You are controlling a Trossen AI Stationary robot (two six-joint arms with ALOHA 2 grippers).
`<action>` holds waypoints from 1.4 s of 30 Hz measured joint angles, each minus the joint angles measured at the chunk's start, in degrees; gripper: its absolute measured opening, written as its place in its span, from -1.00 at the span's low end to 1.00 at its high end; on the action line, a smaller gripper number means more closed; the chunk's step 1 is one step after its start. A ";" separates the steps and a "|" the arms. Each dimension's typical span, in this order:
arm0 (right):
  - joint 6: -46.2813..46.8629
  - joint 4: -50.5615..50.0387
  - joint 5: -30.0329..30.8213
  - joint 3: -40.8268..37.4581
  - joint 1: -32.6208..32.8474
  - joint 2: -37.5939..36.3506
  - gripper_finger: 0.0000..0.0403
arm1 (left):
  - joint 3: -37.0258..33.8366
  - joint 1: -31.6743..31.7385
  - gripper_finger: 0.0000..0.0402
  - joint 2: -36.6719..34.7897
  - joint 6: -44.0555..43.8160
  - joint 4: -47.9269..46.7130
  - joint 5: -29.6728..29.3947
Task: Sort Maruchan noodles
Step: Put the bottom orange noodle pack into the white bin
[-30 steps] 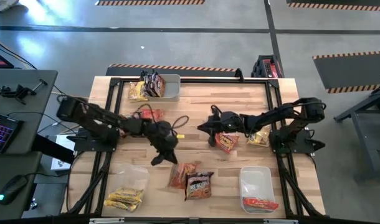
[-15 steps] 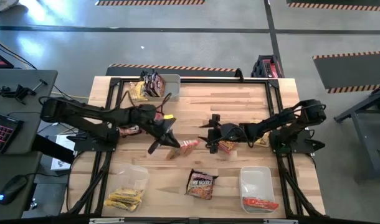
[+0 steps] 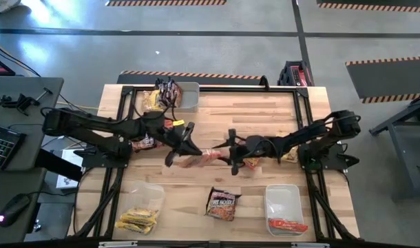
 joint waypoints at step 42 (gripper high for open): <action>27.94 -9.43 -20.82 3.66 -2.85 -4.61 0.40 | 0.00 0.06 -1.00 0.37 7.68 4.41 -2.50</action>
